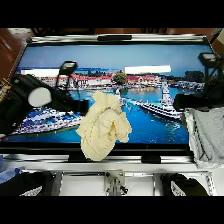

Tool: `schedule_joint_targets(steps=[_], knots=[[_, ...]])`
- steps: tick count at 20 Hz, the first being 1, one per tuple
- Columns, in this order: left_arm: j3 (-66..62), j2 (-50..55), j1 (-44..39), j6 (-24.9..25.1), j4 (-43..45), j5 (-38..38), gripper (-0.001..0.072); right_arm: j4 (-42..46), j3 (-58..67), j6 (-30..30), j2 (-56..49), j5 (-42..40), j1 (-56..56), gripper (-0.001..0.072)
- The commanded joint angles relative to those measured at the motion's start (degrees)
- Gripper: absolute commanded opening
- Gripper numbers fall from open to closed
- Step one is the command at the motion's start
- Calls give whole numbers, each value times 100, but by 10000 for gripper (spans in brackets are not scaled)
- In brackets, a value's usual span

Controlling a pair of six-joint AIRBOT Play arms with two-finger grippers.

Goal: Fold the shirts.

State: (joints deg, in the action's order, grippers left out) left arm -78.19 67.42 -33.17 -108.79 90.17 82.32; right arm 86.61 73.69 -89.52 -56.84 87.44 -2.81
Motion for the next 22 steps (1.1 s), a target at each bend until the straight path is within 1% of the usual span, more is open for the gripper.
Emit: schedule_joint_targets(steps=[1,3,5,9,10,13,15,17,18,20,22], knots=[[802,-328,1427,820,-1045,1185,716,-1930,-382,634,-793,94,791,631],[1799,-557,1722,905,-1665,841,716,-2485,-396,807,-1237,105,1088,631],[2677,-649,1674,1073,-1978,498,715,-2483,-396,890,-1580,98,1119,632],[3790,-579,1574,1091,-2741,-671,714,-2509,-396,925,-2164,83,1115,631],[3910,-527,1534,1198,-2922,-844,714,-2527,-396,933,-2288,85,1115,631],[3980,-282,1335,1211,-3029,-1198,712,-2750,-428,1143,-2570,66,1115,632],[3976,-70,1228,1224,-3158,-1290,711,-3010,-553,1276,-2660,-20,1115,631],[3974,144,1141,1318,-3180,-1300,692,-3158,-726,1300,-2699,-138,1115,631],[3974,227,1119,1316,-3180,-1338,656,-3176,-837,1333,-2699,-173,1115,631],[3967,284,1106,1314,-3200,-1526,396,-3193,-1097,1344,-2699,-195,1113,631],[3954,282,1108,1314,-3202,-1633,159,-3230,-1399,1506,-2699,-262,957,631]])
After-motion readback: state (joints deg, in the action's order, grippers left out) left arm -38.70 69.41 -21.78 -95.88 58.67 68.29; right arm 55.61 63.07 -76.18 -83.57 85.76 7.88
